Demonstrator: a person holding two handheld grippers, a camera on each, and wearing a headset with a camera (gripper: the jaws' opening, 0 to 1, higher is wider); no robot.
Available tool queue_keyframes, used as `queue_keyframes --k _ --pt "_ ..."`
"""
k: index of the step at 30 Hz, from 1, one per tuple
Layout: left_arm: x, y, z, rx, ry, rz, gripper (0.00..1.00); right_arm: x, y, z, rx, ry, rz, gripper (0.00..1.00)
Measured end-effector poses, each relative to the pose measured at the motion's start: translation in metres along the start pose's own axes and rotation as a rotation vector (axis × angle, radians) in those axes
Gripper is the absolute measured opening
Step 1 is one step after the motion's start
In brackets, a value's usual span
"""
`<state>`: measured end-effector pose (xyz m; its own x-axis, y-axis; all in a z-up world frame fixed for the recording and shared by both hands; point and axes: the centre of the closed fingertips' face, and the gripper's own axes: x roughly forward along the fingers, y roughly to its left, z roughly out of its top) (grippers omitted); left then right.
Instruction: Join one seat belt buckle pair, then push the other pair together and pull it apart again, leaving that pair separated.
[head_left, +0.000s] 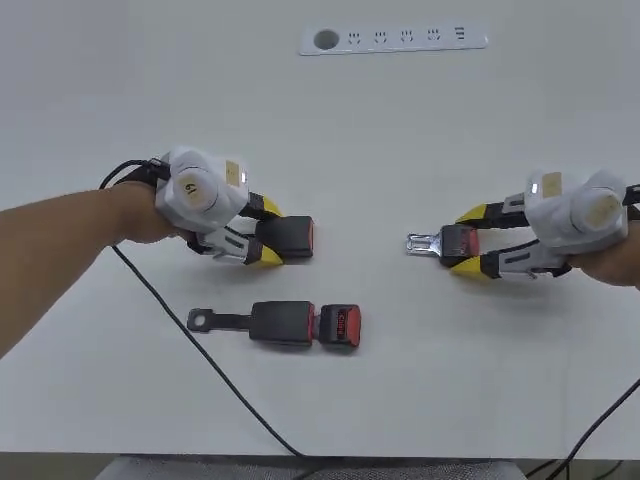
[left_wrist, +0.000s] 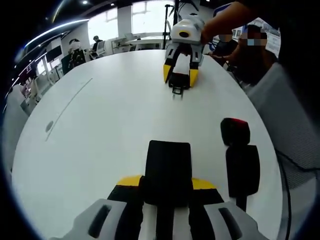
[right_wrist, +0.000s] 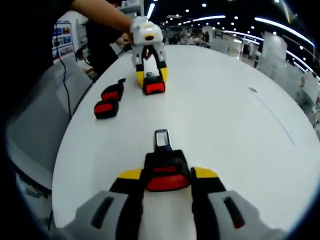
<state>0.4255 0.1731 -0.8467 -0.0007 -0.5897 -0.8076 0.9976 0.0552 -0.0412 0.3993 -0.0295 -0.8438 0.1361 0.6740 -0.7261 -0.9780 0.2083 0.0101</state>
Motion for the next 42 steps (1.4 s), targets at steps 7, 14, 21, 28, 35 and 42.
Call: queue_keyframes --k 7,14,21,28,35,42 --pt "0.000 0.004 0.012 -0.100 -0.006 0.054 0.58 -0.006 -0.017 0.008 0.130 -0.049 -0.115 0.61" --pt "-0.029 0.018 0.020 -0.210 -0.110 0.223 0.79 -0.018 -0.024 0.019 0.263 -0.137 -0.262 0.79" --pt "-0.062 0.010 0.021 -0.376 -0.226 0.355 0.91 -0.032 -0.018 0.029 0.350 -0.210 -0.430 0.92" --pt "-0.085 -0.014 0.015 -0.449 -0.275 0.453 1.00 -0.043 -0.003 0.040 0.335 -0.236 -0.501 0.99" --pt "-0.104 -0.036 0.022 -0.486 -0.388 0.525 1.00 -0.049 0.018 0.050 0.297 -0.259 -0.491 1.00" --pt "-0.115 -0.053 0.014 -0.506 -0.426 0.558 1.00 -0.051 0.039 0.057 0.284 -0.273 -0.492 1.00"
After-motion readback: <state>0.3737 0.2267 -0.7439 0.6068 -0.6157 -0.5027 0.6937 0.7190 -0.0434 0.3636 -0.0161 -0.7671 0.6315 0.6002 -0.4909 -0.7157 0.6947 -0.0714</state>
